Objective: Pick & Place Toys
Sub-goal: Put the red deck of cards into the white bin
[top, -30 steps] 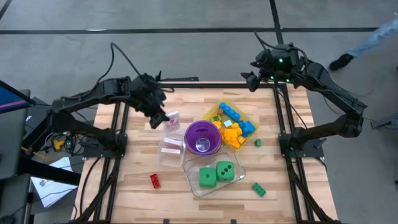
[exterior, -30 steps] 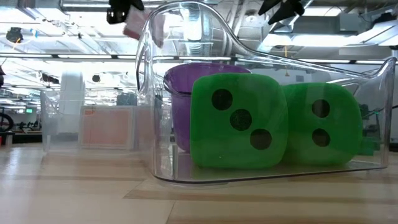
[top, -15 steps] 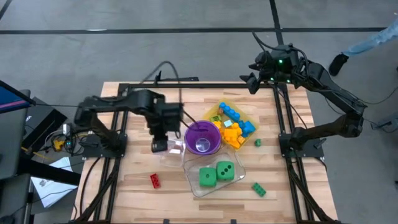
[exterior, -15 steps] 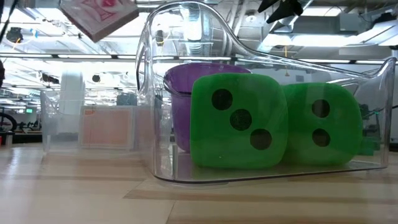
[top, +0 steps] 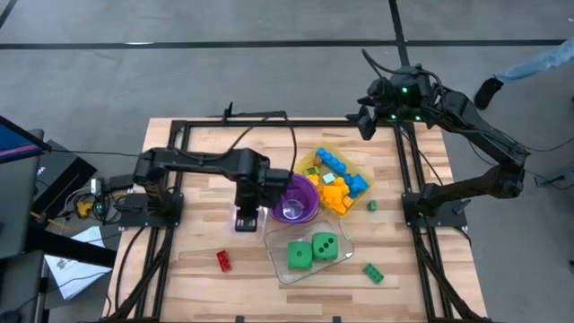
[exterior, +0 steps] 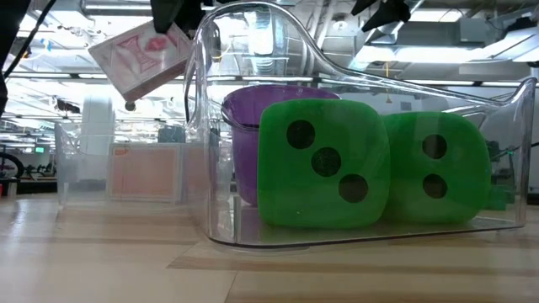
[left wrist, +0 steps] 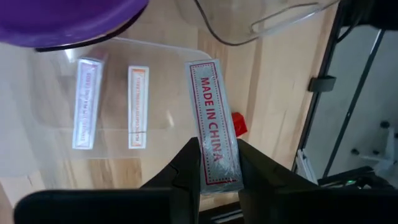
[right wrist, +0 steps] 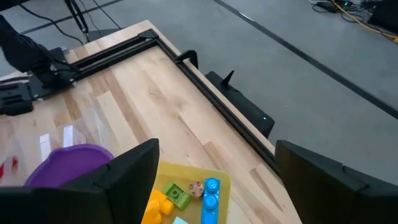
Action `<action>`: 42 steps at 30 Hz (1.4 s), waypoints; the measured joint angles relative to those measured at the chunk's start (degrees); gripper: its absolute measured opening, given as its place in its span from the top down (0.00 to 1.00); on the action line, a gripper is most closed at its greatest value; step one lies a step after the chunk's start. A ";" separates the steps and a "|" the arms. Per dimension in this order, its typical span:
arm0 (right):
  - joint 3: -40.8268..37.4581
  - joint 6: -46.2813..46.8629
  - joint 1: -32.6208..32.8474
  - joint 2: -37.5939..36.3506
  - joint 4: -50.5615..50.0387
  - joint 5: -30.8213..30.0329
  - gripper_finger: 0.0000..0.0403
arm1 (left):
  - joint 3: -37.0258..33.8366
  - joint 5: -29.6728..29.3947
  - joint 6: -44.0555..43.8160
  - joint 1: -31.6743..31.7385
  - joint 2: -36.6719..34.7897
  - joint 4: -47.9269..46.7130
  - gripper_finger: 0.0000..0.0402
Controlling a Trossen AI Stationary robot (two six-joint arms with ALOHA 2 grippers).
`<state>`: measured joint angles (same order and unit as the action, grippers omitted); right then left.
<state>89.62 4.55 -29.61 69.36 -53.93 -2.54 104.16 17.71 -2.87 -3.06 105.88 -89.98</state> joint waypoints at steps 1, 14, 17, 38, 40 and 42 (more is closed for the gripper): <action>0.00 0.01 0.00 -0.11 0.06 0.22 0.23 | 0.00 -0.10 0.02 -0.42 0.31 0.03 0.84; 0.00 -0.85 0.00 -0.21 0.18 2.99 0.23 | -5.47 -6.76 -2.32 -4.90 1.89 -0.05 0.84; 0.00 -1.58 0.00 -0.21 0.17 3.19 0.23 | -6.99 -11.16 -2.13 -5.32 1.87 0.25 0.84; 0.00 -3.10 -0.09 -0.19 0.61 4.04 0.23 | -9.90 -14.78 10.37 -6.45 5.07 4.20 0.84; 0.00 -3.09 -0.09 -0.19 0.61 4.04 0.23 | -10.19 -14.44 10.39 -6.75 5.84 4.28 0.84; 0.00 -3.08 -0.09 -0.19 0.59 4.04 0.23 | -10.25 -14.32 10.38 -7.22 6.16 4.84 0.84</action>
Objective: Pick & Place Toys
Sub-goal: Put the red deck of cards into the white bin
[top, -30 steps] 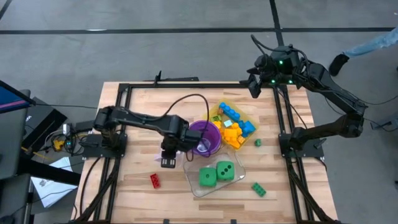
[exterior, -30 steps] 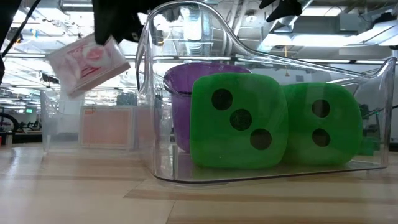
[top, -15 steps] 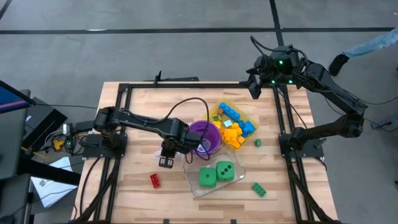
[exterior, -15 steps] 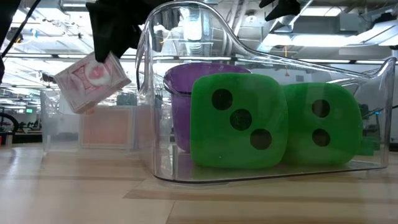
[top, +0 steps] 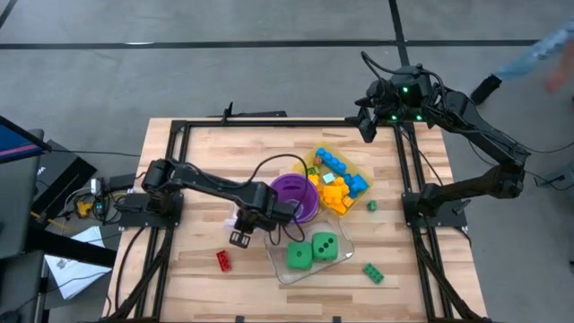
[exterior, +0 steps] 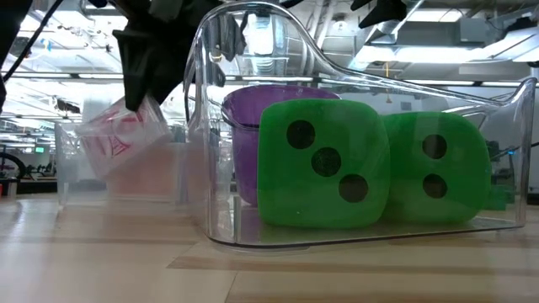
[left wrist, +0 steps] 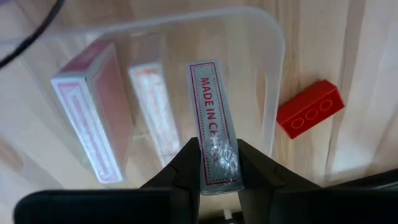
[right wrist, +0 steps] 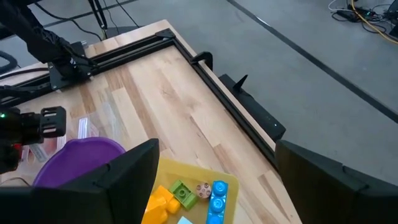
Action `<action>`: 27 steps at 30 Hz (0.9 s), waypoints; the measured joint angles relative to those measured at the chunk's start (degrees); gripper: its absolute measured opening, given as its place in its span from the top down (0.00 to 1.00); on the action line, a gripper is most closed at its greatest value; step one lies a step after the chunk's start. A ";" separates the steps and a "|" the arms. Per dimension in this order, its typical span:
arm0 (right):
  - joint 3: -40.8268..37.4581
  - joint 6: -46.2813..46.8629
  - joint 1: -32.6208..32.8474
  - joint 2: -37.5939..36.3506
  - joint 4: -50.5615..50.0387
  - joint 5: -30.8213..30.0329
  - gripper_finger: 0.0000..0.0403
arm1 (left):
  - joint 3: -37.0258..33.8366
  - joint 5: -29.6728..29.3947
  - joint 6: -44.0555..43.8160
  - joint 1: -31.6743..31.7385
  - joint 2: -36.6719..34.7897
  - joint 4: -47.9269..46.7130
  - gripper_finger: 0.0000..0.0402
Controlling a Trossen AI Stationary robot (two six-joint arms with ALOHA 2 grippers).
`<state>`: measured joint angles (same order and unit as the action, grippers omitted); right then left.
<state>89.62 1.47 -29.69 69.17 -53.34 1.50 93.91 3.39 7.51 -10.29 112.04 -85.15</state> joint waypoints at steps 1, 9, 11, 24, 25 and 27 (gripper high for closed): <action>0.00 0.00 0.00 0.00 -0.02 0.00 0.23 | 0.00 -0.01 0.00 -0.13 0.04 0.36 0.84; 0.00 0.00 0.00 0.00 -0.04 0.00 0.23 | 0.00 0.66 -0.40 -0.65 0.08 3.27 0.84; 0.00 0.00 0.00 0.00 -0.07 -0.02 0.23 | 0.00 0.67 -0.42 -0.85 0.08 3.29 0.84; 0.00 0.48 0.04 0.02 -0.22 -0.02 0.23 | -3.71 1.56 -0.87 -2.14 0.12 5.04 0.79; 0.00 0.48 0.04 0.02 -0.22 -0.02 0.23 | -3.71 1.52 -0.87 -2.23 0.12 5.27 0.78; 0.00 0.48 0.04 0.02 -0.22 -0.02 0.23 | -3.72 1.52 -0.90 -2.29 0.12 5.16 0.75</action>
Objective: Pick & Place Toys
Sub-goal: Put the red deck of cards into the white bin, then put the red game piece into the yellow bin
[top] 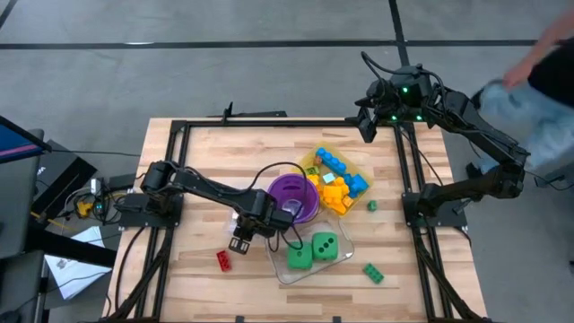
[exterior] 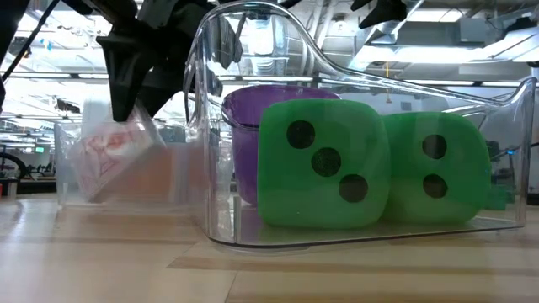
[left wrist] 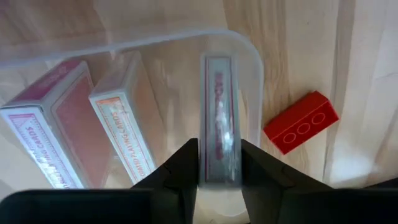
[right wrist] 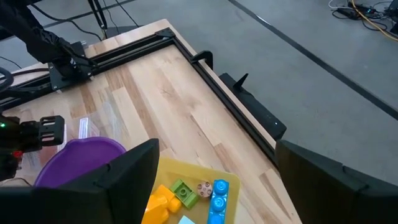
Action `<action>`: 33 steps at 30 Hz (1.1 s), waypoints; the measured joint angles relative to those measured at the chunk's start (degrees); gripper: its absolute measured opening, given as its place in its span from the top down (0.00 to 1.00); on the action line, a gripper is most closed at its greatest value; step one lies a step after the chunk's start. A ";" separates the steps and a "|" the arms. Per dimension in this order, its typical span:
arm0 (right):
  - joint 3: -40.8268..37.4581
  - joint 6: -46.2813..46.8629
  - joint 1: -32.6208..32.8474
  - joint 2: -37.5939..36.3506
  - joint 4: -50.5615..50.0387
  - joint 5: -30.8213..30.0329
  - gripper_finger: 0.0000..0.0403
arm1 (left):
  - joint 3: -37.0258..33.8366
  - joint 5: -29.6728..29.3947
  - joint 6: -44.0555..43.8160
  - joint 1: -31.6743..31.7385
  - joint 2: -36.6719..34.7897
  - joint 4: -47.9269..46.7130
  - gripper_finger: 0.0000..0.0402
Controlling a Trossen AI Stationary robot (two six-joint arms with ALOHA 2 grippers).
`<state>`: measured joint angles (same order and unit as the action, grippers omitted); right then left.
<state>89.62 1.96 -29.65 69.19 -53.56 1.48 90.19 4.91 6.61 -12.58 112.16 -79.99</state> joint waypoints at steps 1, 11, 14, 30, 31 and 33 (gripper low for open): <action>0.00 0.00 0.00 0.00 0.00 0.00 0.23 | 0.00 0.00 0.00 0.00 0.00 0.00 0.74; 0.00 0.00 -0.02 0.00 0.16 0.00 0.23 | 0.03 -0.35 -2.58 0.20 -1.54 -0.06 0.64; 0.00 0.00 -0.02 0.00 0.26 0.00 0.23 | 0.02 -0.63 -2.62 0.26 -2.78 0.09 0.61; 0.00 0.66 -0.04 0.00 0.46 -0.02 0.23 | 0.02 -13.47 -8.44 3.93 -19.52 3.83 0.59; 0.00 0.66 -0.04 0.00 0.46 0.00 0.23 | 0.02 -13.99 -9.50 4.27 -21.11 4.36 0.59; 0.00 0.66 -0.04 0.00 0.46 -0.02 0.23 | 0.02 -15.26 -12.17 4.84 -24.43 5.89 0.59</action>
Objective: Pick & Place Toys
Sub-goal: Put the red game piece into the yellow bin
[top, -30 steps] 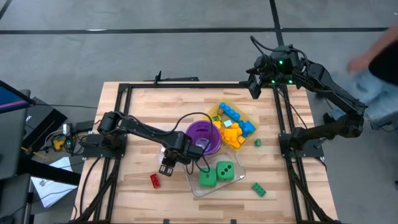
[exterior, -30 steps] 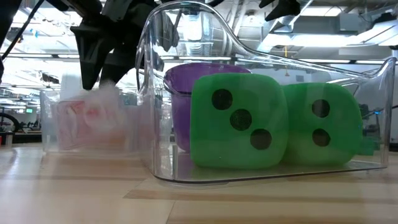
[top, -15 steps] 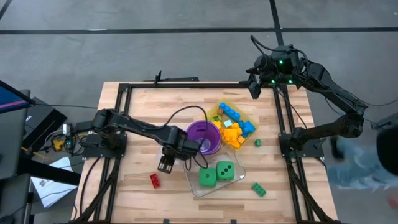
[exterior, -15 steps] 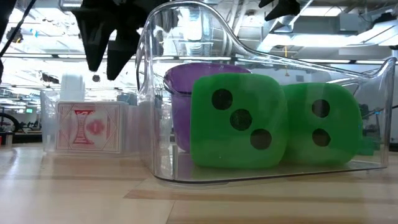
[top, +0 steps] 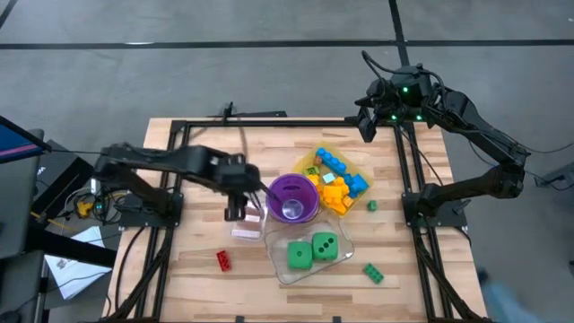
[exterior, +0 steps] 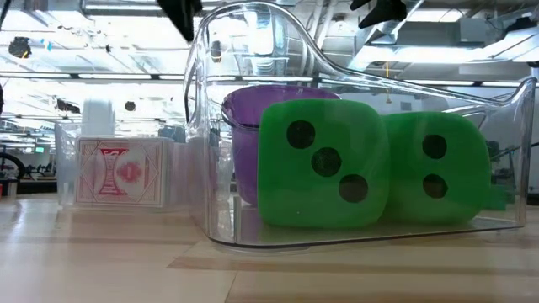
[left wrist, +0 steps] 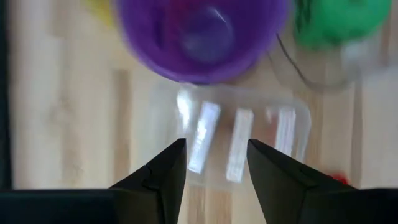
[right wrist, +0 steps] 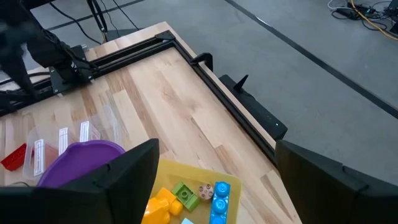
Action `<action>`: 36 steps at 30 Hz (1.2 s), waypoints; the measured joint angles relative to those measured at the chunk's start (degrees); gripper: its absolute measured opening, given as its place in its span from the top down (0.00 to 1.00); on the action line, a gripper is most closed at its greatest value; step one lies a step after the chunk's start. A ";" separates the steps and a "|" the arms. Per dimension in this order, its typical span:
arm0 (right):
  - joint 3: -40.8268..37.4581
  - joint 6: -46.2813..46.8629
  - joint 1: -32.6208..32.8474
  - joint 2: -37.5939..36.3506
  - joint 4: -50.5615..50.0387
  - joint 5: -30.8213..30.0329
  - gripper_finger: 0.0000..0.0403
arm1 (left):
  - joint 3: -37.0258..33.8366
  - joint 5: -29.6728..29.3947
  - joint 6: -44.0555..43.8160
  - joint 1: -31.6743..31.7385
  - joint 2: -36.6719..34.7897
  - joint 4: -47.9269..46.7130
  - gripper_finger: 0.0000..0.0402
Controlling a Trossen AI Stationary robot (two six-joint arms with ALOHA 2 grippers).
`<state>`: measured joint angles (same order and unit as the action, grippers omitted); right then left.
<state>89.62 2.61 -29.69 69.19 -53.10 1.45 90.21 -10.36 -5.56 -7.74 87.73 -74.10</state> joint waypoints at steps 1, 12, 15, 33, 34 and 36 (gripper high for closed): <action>0.00 0.00 0.02 0.00 0.00 0.02 0.23 | 0.00 -1.29 -1.59 0.03 -1.37 0.62 0.59; 0.00 2.49 -0.02 0.00 0.24 0.02 0.23 | 0.02 -4.43 -28.57 2.82 -10.19 -2.56 0.53; 0.00 2.99 0.03 0.00 0.37 0.02 0.23 | 0.02 0.42 -34.24 3.49 -10.45 -4.58 0.45; -0.04 4.07 0.02 -2.72 0.41 0.31 0.23 | -1.99 17.30 -91.27 -10.73 -9.90 -11.63 0.12; -0.04 4.04 0.02 -3.04 0.37 0.33 0.23 | -3.42 17.38 -94.25 -11.73 -9.80 -10.14 0.13; -0.04 4.04 0.03 -3.81 0.39 0.43 0.23 | -6.47 17.42 -98.70 -14.33 -9.56 -7.46 0.14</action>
<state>89.58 6.66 -29.66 65.38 -52.71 1.89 83.74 7.07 -104.25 -22.07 78.17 -81.55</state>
